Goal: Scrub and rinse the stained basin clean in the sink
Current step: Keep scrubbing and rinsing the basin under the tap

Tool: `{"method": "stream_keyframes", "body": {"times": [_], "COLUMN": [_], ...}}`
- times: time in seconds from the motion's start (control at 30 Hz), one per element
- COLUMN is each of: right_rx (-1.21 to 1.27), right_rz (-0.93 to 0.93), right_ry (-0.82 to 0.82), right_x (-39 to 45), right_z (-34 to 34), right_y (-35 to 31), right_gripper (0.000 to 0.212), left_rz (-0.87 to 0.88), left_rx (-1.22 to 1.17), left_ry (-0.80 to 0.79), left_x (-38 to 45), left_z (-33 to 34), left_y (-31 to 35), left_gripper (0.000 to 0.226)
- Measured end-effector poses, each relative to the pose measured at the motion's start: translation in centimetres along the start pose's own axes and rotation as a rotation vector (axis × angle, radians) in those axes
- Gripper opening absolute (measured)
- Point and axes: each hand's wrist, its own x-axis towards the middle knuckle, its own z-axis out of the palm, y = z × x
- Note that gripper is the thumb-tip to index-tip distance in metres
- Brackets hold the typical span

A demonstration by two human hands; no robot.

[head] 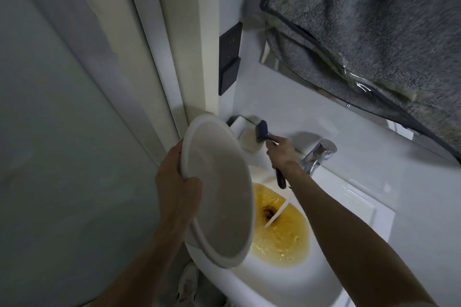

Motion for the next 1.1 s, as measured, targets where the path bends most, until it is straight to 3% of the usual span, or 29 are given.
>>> {"method": "stream_keyframes", "body": {"times": [0.1, 0.17, 0.23, 0.37, 0.47, 0.53, 0.63, 0.67, 0.77, 0.8, 0.9, 0.93, 0.97, 1.03, 1.07, 1.1], "right_rx": [0.262, 0.279, 0.075, -0.512, -0.881, -0.877, -0.709, -0.741, -0.911, -0.91, -0.681, -0.657, -0.717, -0.922, -0.953, -0.933], "right_rz": [0.04, -0.049, -0.227, -0.489, -0.534, -0.461, -0.434, -0.453, -0.403, -0.406, -0.4, -0.404, -0.423, -0.479, -0.491, -0.504], "right_ry": [-0.097, -0.171, -0.241, -0.561, -0.451, -0.486, -0.822, -0.797, -0.426, -0.438, -0.828, -0.873, -0.801, -0.49, -0.413, -0.447], "right_x": [-4.2, -7.5, -11.0, -16.6, -17.1, -17.2, -18.8, -18.7, -16.4, -16.2, -18.1, -18.7, -18.5, -17.1, -16.9, -16.9], "right_z": [-3.2, -4.7, -5.0, -3.2, -3.2, -3.4, -3.0, -3.1, -4.1, -4.2, -2.8, -2.6, -2.6, -3.0, -3.0, -2.7], "right_y": [-0.2, 0.2, 1.5, 5.2, 7.5, 8.7, 9.5, 9.6, 10.6, 10.7, 10.1, 9.9, 9.9, 10.3, 10.3, 10.5], "right_gripper": [0.029, 0.028, 0.027, 0.034, 0.041, 0.036, 0.033, 0.034, 0.035, 0.035, 0.033, 0.035, 0.04, 0.045, 0.047, 0.048], "left_rz": [-0.023, -0.03, -0.032, -0.012, 0.027, 0.029, 0.03, 0.034, 0.026, 0.019, 0.014, 0.015, 0.02, 0.031, 0.034, 0.032], "left_rx": [0.013, -0.001, -0.017, -0.012, 0.006, 0.016, 0.057, 0.063, 0.047, 0.045, 0.067, 0.071, 0.068, 0.047, 0.038, 0.037], "left_ry": [-0.012, -0.019, -0.028, -0.105, -0.133, -0.155, -0.207, -0.214, -0.195, -0.189, -0.22, -0.224, -0.218, -0.193, -0.185, -0.183], "left_x": [0.3, 0.5, 0.3, -0.7, -0.8, -1.2, -2.3, -2.6, -2.9, -2.9, -3.0, -3.0, -3.1, -3.1, -3.1, -3.0], "left_z": [-0.4, -0.5, -0.6, -0.1, 0.5, 0.9, 1.3, 1.4, 1.3, 1.4, 1.6, 1.6, 1.5, 1.3, 1.2, 1.2], "left_y": [-0.2, -0.4, -0.4, 0.0, 0.2, 0.0, -0.6, -0.9, -1.3, -1.3, -1.0, -1.0, -1.0, -0.8, -0.7, -0.6], "left_gripper": [0.073, 0.066, 0.062, 0.053, 0.056, 0.062, 0.064, 0.064, 0.067, 0.067, 0.064, 0.063, 0.062, 0.061, 0.06, 0.06]}}
